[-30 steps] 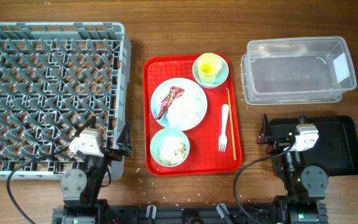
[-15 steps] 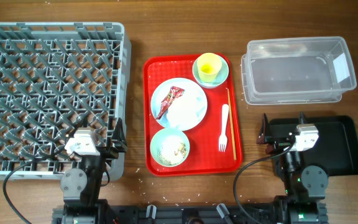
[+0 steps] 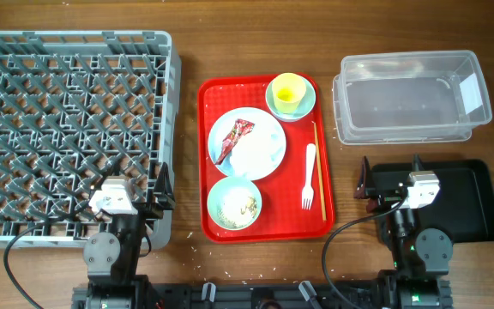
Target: Sort waste into correct bins and load items into the dishwasher rack
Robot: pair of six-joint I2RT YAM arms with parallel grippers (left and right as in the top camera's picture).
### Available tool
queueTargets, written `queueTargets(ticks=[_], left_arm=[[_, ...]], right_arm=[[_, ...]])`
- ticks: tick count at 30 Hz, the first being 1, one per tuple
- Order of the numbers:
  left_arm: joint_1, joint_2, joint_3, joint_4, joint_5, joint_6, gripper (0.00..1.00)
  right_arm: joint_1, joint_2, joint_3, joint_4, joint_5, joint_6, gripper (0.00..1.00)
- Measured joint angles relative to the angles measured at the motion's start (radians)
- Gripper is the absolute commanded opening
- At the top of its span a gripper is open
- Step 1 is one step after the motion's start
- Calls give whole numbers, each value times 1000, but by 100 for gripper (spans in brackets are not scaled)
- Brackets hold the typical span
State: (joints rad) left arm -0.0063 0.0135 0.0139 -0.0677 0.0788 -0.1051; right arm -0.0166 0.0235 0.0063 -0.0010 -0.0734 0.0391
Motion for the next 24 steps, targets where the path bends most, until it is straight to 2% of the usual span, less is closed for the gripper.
queueTargets(ticks=[14,16,18,20,21,22,24], left_arm=[[0,0,0,0,0,0,100],[0,0,0,0,0,0,100],[0,0,0,0,0,0,100],[0,0,0,0,0,0,100],[0,0,0,0,0,0,100],[0,0,0,0,0,0,100],[0,0,0,0,0,0,100]], right_arm=[[0,0,0,1,-1,3,100],[0,0,0,15,-30,58,100],[0,0,0,16,-86,187,100],[0,0,0,25,-170,442,100],[0,0,0,27,-224,611,100],[0,0,0,27,-313,908,100],[0,0,0,30,-415,1208,100]])
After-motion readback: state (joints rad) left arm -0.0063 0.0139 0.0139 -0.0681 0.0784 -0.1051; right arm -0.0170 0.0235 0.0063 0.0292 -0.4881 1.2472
